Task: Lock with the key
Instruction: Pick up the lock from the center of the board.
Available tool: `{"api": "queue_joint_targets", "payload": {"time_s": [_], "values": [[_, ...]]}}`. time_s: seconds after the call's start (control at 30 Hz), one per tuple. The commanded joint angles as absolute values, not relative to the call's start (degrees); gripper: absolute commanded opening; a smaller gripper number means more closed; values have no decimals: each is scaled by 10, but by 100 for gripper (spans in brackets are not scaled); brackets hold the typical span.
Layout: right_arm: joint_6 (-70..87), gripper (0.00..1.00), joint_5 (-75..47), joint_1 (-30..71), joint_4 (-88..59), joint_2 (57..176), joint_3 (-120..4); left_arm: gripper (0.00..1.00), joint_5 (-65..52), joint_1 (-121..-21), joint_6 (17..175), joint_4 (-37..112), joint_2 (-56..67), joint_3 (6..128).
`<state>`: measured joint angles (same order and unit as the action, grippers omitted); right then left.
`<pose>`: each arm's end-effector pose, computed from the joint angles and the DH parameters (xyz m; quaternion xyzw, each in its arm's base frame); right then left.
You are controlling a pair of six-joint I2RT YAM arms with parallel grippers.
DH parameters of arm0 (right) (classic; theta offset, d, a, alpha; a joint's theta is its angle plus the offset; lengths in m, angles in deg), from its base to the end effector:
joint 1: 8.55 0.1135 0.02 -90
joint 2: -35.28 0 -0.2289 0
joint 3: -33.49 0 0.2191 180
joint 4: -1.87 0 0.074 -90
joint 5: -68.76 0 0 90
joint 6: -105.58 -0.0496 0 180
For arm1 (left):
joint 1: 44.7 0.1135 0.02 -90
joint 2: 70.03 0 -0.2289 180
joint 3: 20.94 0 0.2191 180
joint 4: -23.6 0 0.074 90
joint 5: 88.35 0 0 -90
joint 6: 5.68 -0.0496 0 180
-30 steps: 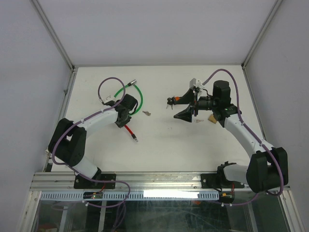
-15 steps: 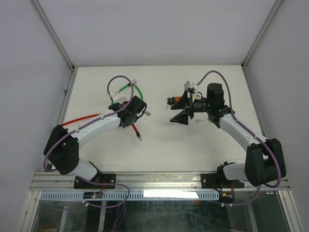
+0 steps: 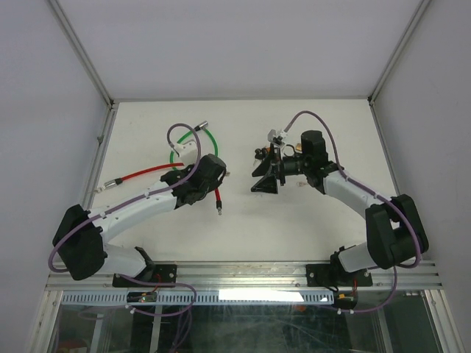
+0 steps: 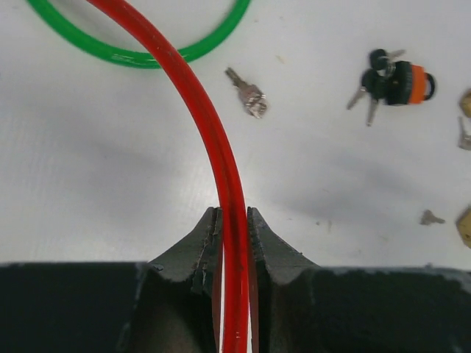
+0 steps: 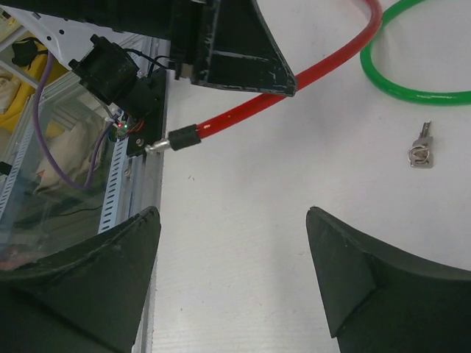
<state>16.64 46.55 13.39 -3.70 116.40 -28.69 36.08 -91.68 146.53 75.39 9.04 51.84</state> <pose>0.2391 0.1458 0.2301 -0.4348 0.6240 0.5426 0.3566 0.1946 -0.1674 0.2167 -0.2024 0.8995 -0.0492 0.3841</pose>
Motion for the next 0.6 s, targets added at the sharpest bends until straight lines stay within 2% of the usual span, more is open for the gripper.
{"api": "queue_joint_targets", "payload": {"time_s": [0.0,0.4,0.57], "values": [[146,82,435,149,-35,1180,-312,0,354,-931,1443,626,42,495],[-80,80,365,188,64,1262,-305,0,354,-953,1445,602,74,507],[-159,80,375,192,108,1276,-302,0,361,-962,1453,592,76,503]]}}
